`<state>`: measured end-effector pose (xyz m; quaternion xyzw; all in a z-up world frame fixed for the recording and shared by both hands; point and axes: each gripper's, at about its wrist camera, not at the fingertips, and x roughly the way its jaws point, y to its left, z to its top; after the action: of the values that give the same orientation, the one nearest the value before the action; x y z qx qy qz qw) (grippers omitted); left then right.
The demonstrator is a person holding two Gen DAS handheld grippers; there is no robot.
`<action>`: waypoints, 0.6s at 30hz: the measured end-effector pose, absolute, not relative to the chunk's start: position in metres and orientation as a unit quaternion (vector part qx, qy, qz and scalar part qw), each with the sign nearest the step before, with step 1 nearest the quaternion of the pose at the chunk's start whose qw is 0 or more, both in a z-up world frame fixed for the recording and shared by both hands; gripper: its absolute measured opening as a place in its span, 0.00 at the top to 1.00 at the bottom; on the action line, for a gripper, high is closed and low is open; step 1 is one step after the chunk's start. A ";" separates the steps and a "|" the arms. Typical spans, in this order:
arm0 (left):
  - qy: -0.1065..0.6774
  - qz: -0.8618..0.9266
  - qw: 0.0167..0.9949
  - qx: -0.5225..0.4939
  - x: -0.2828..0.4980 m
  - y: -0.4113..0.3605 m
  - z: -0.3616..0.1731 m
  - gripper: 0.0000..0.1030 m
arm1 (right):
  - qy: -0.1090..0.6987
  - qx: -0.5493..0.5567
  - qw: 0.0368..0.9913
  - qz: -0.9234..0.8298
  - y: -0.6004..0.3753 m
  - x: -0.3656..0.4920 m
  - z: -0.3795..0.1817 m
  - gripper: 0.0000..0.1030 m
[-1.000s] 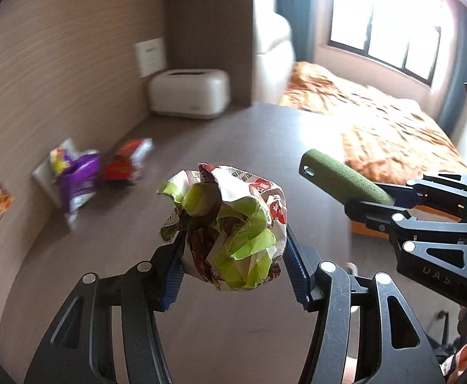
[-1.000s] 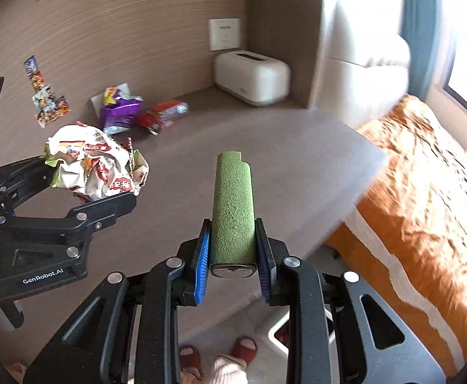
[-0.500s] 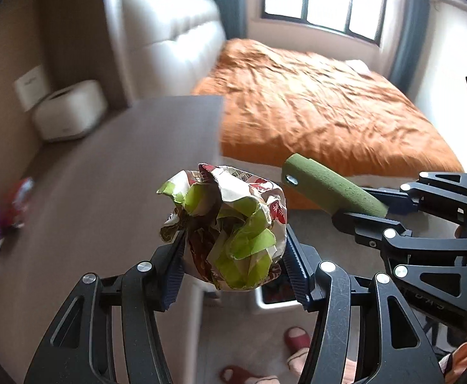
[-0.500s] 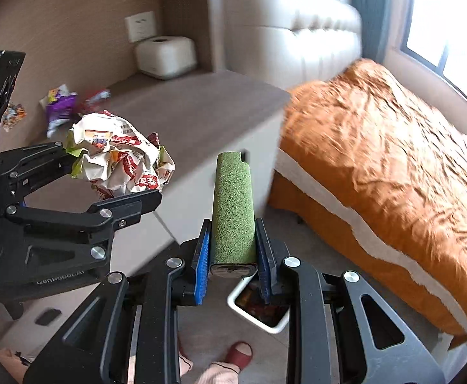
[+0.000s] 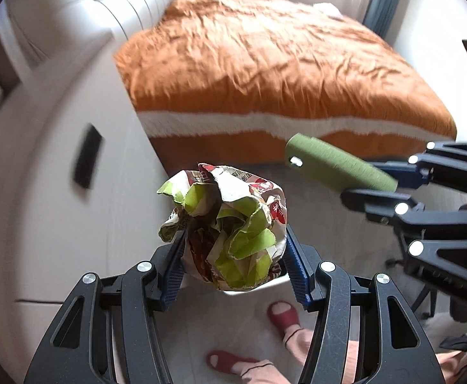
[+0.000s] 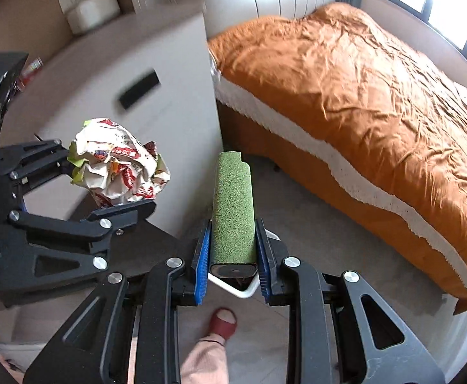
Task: Collect trash
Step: 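Carry the wrapper and green tube over the white bin and open both tools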
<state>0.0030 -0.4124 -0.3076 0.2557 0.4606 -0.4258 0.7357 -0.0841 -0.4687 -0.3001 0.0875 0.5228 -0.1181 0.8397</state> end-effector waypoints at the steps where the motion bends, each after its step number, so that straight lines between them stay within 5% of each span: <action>1: 0.466 -0.427 0.729 0.261 0.006 -0.416 -0.322 0.46 | 0.531 0.083 0.835 -0.116 -0.474 -0.084 -0.318 0.74; 13: 0.513 -0.458 0.654 0.316 0.021 -0.451 -0.519 0.46 | 0.611 0.014 0.790 -0.041 -0.500 -0.072 -0.503 0.74; 14: 0.518 -0.462 0.648 0.315 0.021 -0.454 -0.537 0.45 | 0.615 0.010 0.788 -0.034 -0.501 -0.072 -0.516 0.74; 15: 0.523 -0.466 0.642 0.312 0.022 -0.457 -0.548 0.33 | 0.619 0.007 0.785 -0.027 -0.501 -0.072 -0.528 0.73; 16: 0.535 -0.468 0.631 0.311 0.023 -0.460 -0.564 0.07 | 0.631 0.003 0.776 -0.009 -0.501 -0.072 -0.547 0.52; 17: 0.543 -0.465 0.624 0.316 0.024 -0.463 -0.583 0.05 | 0.636 -0.004 0.771 -0.003 -0.500 -0.072 -0.557 0.13; 18: 0.545 -0.462 0.622 0.321 0.024 -0.464 -0.593 0.05 | 0.641 -0.021 0.768 0.001 -0.499 -0.075 -0.572 0.04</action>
<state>0.0240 -0.4637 -0.5931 0.3210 0.5450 -0.4618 0.6218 -0.0749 -0.4988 -0.5719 -0.0215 0.6406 0.0013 0.7676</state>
